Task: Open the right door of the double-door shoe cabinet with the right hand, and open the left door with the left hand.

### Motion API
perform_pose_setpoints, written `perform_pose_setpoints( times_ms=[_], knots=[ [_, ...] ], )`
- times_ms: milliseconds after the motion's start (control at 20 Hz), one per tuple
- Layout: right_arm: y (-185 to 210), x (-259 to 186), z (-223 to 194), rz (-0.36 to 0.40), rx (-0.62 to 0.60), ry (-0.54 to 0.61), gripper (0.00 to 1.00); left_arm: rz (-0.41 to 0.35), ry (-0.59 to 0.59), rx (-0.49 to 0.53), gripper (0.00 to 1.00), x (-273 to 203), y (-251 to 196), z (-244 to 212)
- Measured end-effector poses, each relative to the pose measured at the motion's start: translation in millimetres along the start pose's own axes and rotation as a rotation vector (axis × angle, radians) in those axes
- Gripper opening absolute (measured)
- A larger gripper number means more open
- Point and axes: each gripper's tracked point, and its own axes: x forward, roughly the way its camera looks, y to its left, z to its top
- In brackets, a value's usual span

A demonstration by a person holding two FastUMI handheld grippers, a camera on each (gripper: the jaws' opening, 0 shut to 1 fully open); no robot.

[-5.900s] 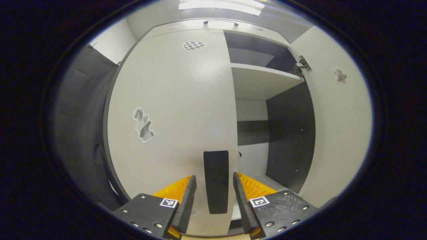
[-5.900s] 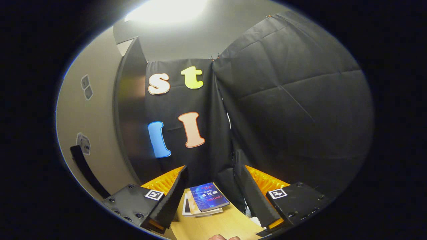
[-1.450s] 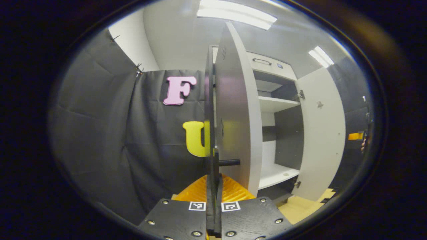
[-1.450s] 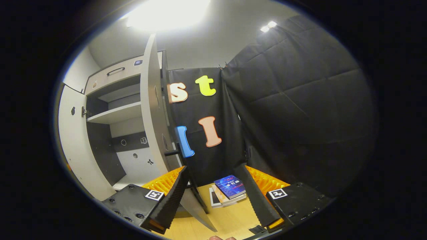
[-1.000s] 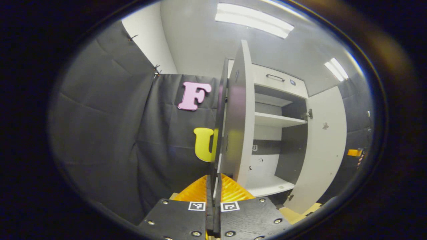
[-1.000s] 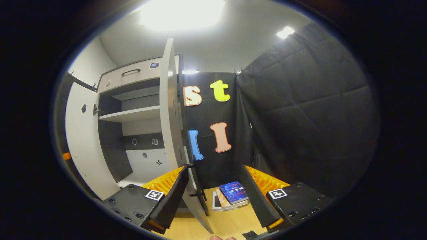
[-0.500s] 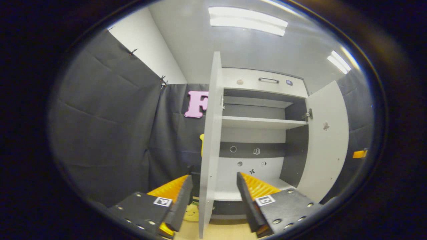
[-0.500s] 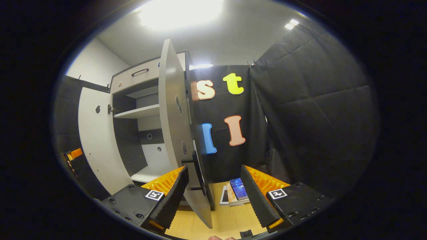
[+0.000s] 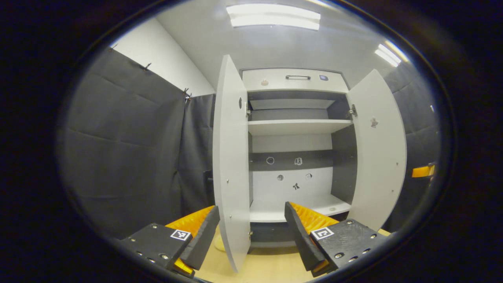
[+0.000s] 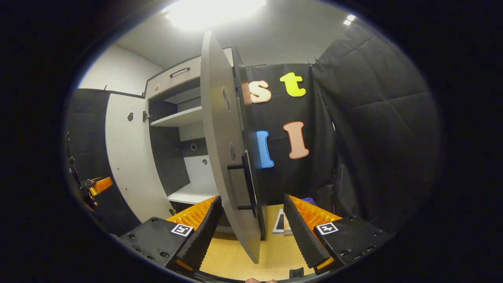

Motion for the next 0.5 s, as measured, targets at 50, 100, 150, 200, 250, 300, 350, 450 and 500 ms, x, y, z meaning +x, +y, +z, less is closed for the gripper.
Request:
perform_pose_setpoints(
  times_ms=[50, 100, 150, 200, 250, 300, 350, 450, 500],
  knots=[
    [7.0, 2.3, -5.1, 0.005, 0.014, 0.008, 0.98, -0.002, 0.003, 0.005, 0.94, 0.0, -3.2, -5.1],
    [15.2, 4.3, -8.8, 0.012, 0.029, 0.014, 0.98, -0.009, 0.006, 0.013, 0.95, 1.9, -5.4, -9.8],
    [23.0, 6.4, -13.9, 0.014, 0.042, 0.022, 0.98, -0.014, 0.011, 0.017, 0.94, 4.3, -6.1, -14.9],
    [32.2, 6.7, -18.9, 0.018, 0.054, 0.032, 0.98, -0.023, 0.02, 0.021, 0.94, 6.4, -8.4, -20.3],
    [43.9, 8.0, -23.6, 0.031, 0.055, 0.035, 0.98, -0.033, 0.02, 0.027, 0.95, 8.4, -10.7, -24.5],
    [51.3, 9.1, -27.6, 0.036, 0.042, 0.036, 0.98, -0.039, 0.019, 0.026, 0.95, 9.9, -12.6, -28.2],
    [55.1, 10.4, -33.5, 0.037, 0.019, 0.043, 0.98, -0.04, 0.021, 0.014, 0.94, 11.8, -15.5, -35.0],
    [57.5, 14.0, -44.4, 0.008, -0.019, 0.041, 0.98, -0.034, 0.021, -0.02, 0.94, 13.7, -22.6, -53.4],
    [60.6, 15.3, -49.0, -0.001, -0.015, 0.036, 0.98, -0.033, 0.026, -0.026, 0.94, 11.9, -24.7, -62.5]
  ],
)
